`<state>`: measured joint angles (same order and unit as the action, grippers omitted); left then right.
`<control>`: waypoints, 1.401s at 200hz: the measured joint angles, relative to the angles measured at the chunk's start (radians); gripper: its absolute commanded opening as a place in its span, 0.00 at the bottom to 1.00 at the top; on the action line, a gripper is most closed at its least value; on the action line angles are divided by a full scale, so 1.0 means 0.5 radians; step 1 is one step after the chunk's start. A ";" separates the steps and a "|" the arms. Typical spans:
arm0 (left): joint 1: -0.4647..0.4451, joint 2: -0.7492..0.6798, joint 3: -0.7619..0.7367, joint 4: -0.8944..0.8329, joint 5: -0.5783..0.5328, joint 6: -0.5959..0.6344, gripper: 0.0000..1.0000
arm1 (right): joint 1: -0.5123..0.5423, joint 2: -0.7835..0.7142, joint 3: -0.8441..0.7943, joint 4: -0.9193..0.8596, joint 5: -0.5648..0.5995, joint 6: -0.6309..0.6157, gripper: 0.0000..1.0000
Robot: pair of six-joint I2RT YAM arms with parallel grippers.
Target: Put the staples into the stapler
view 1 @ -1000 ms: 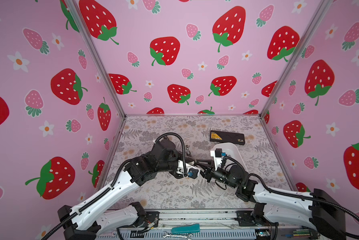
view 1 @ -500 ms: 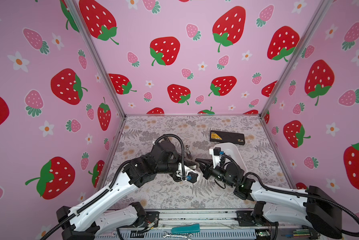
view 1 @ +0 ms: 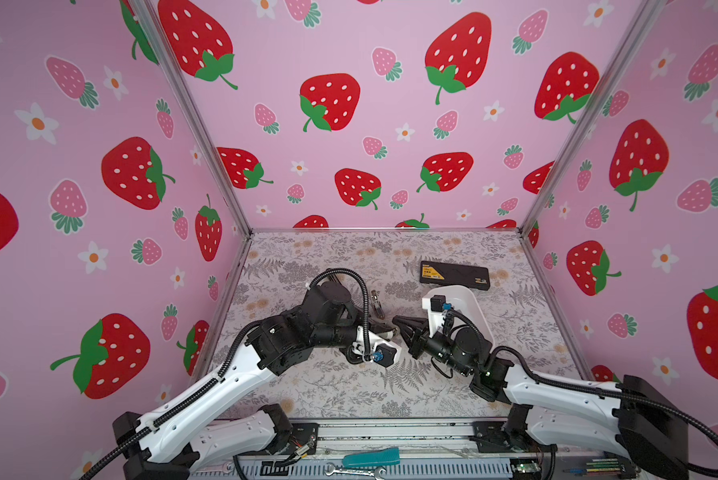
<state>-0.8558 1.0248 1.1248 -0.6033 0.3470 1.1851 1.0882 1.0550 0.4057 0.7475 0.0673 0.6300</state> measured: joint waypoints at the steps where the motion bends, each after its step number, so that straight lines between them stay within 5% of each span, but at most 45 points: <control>1: 0.000 0.001 0.000 0.000 0.000 -0.002 0.00 | 0.000 -0.006 -0.002 -0.001 0.002 -0.001 0.16; 75: 0.001 0.077 0.000 0.000 -0.120 -0.036 0.00 | 0.014 -0.388 -0.118 0.014 -0.075 -0.093 0.16; 280: 0.030 -0.004 0.000 -0.018 -0.001 -0.124 0.00 | 0.069 0.094 0.112 -0.015 -0.156 -0.163 0.17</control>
<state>-0.8410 1.0229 1.1248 -0.6121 0.3466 1.1233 1.1229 1.1019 0.4618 0.7399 -0.0109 0.5484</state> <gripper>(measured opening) 0.246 0.167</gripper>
